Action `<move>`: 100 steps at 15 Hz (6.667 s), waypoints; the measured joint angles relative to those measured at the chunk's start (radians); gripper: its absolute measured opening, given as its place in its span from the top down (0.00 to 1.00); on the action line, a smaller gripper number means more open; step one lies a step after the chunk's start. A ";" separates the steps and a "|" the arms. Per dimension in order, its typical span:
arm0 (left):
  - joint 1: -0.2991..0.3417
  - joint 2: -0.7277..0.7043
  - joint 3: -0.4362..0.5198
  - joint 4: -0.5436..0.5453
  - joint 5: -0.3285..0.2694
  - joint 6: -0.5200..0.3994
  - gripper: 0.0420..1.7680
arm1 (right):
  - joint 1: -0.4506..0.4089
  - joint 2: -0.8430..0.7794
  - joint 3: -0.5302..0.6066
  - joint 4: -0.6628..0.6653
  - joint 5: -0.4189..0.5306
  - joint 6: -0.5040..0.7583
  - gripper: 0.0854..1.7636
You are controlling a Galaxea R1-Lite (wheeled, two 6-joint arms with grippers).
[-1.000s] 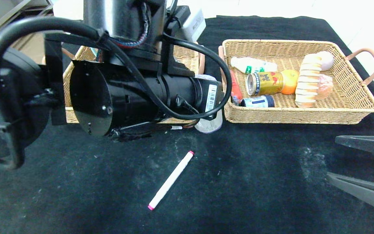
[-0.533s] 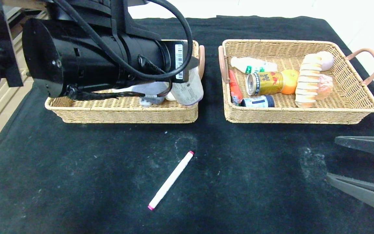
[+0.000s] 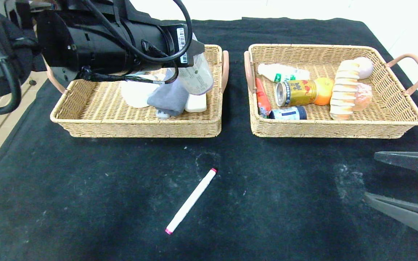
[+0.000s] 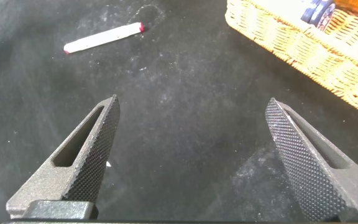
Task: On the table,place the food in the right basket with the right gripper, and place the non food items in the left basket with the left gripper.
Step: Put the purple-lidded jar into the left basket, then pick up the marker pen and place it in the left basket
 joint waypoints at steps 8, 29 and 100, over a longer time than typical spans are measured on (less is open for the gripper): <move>0.051 0.169 -0.141 -0.060 0.002 0.038 0.51 | -0.012 0.001 -0.001 -0.020 0.000 0.002 0.03; 0.070 0.229 -0.102 -0.095 0.049 0.077 0.13 | -0.009 0.003 0.007 -0.024 0.001 0.001 0.03; -0.233 -0.060 0.490 0.437 0.182 0.050 0.88 | -0.001 -0.005 0.017 -0.025 0.001 -0.013 0.03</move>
